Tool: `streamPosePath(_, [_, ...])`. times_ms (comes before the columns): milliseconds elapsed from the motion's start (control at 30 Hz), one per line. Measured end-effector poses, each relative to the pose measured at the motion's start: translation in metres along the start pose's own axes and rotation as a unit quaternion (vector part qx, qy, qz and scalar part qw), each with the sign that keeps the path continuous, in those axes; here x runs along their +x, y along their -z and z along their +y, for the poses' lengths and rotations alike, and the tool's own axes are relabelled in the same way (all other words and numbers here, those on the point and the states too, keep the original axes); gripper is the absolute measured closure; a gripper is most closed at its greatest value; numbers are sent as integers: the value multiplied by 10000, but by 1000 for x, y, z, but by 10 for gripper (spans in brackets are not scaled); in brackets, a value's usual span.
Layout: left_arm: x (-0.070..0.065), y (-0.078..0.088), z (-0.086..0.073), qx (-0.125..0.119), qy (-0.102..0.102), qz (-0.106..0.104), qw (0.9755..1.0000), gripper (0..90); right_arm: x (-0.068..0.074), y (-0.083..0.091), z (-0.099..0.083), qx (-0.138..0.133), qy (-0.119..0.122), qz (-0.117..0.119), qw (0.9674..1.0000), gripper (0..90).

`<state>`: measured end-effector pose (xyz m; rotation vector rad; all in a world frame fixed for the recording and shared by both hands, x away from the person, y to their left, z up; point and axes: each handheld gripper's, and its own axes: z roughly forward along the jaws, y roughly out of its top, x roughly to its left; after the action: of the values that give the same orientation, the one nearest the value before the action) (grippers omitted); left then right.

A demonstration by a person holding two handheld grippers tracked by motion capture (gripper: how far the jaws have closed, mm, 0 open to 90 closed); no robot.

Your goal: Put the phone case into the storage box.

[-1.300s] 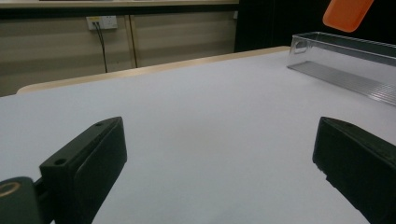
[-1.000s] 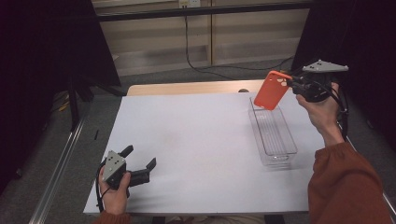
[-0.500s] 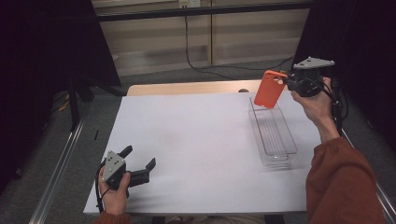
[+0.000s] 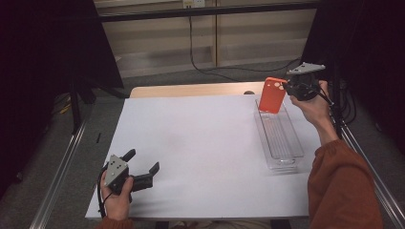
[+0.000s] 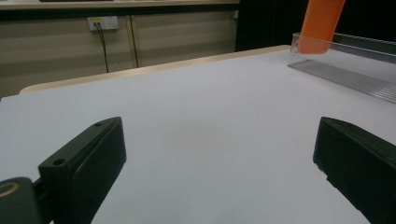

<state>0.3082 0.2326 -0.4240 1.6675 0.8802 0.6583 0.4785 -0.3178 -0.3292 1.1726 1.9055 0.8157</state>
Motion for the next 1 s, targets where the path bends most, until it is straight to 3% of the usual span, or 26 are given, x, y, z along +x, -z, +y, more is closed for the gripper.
streamPosePath(433, [-1, 0, 0, -9, 11, -26, 10000, 25, 8, -12, -3, 120, 107, -168, 9997, 809])
streamPosePath(1000, [0, 1, 0, -20, 21, -22, 10000, 26, 19, -19, -7, 74, 202, -415, 9989, 812])
